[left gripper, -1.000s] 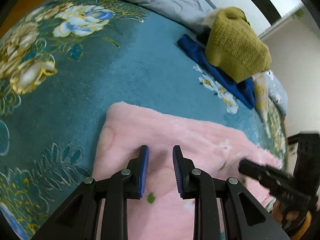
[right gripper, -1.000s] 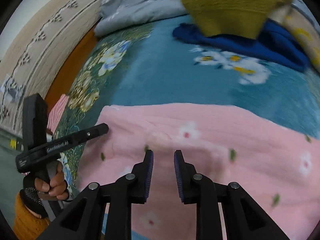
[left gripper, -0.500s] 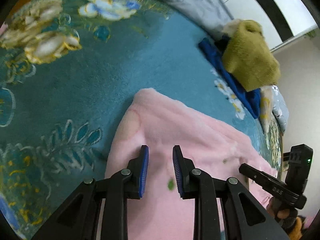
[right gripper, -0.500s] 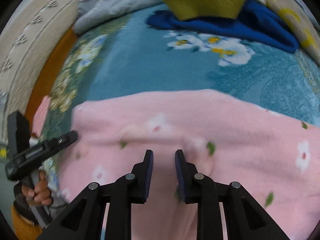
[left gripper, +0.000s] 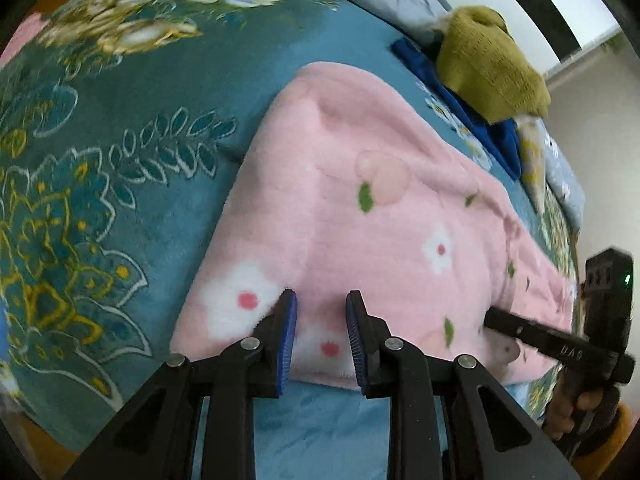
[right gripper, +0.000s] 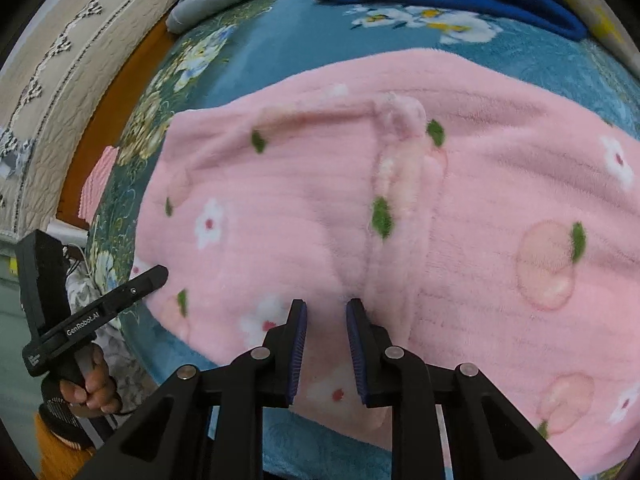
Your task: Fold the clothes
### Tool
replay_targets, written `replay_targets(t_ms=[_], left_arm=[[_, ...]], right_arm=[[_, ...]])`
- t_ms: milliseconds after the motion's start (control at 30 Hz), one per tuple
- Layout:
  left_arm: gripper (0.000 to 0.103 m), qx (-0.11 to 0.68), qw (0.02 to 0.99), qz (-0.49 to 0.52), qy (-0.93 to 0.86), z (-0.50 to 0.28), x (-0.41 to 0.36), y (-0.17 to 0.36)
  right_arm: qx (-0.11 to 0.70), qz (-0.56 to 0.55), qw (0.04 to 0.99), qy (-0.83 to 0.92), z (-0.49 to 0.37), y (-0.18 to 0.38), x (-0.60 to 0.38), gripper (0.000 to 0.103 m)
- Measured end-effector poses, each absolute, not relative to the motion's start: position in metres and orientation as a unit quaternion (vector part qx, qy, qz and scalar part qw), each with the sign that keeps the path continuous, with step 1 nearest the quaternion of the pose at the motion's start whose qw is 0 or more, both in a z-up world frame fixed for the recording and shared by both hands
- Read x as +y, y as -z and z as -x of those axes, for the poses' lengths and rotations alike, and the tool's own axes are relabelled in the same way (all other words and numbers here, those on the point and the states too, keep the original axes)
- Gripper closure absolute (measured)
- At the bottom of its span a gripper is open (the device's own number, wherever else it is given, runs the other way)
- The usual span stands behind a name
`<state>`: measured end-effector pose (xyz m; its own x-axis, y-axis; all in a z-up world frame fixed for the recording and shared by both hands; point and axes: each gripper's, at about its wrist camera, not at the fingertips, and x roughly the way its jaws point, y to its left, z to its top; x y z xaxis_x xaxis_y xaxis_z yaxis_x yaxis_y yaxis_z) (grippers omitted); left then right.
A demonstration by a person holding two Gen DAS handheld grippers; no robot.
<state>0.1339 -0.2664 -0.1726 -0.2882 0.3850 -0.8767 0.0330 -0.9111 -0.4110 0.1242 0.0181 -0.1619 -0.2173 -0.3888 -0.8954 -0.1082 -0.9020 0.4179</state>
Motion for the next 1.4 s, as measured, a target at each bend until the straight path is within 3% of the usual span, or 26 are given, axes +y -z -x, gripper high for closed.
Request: replay_targets(t_ms=[133,333,467,700,833,1000,1400], left_arm=[[0.077,-0.196,0.097,0.586,-0.78,-0.133,-0.268,0.176],[0.077,-0.2,0.092,0.579,-0.785,-0.144,-0.25,0.151],[0.075,-0.196,0.157,0.557,-0.792,-0.149,-0.208,0.123],[0.074,-0.141,0.229,0.582,-0.767,-0.138,-0.092,0.13],[0.074,-0.104,0.229,0.609,-0.752,-0.145,-0.051,0.152],[0.074,-0.106,0.214,0.622,-0.746,-0.145,-0.054,0.16],[0.07,-0.085,0.197,0.637,-0.74,-0.151,-0.044,0.167]], right_arm=[[-0.247,-0.612,0.09,0.746,-0.128,0.167,0.029,0.08],[-0.294,-0.554,0.09,0.773,-0.167,0.12,0.074,0.079],[-0.346,-0.503,0.036,0.791,-0.21,0.094,0.147,0.061],[-0.419,-0.421,-0.085,0.8,-0.302,0.072,0.267,0.045],[-0.469,-0.4,-0.177,0.767,-0.354,0.095,0.318,0.035],[-0.549,-0.396,-0.142,0.723,-0.361,0.143,0.329,0.034],[-0.583,-0.36,-0.177,0.707,-0.341,0.176,0.336,0.033]])
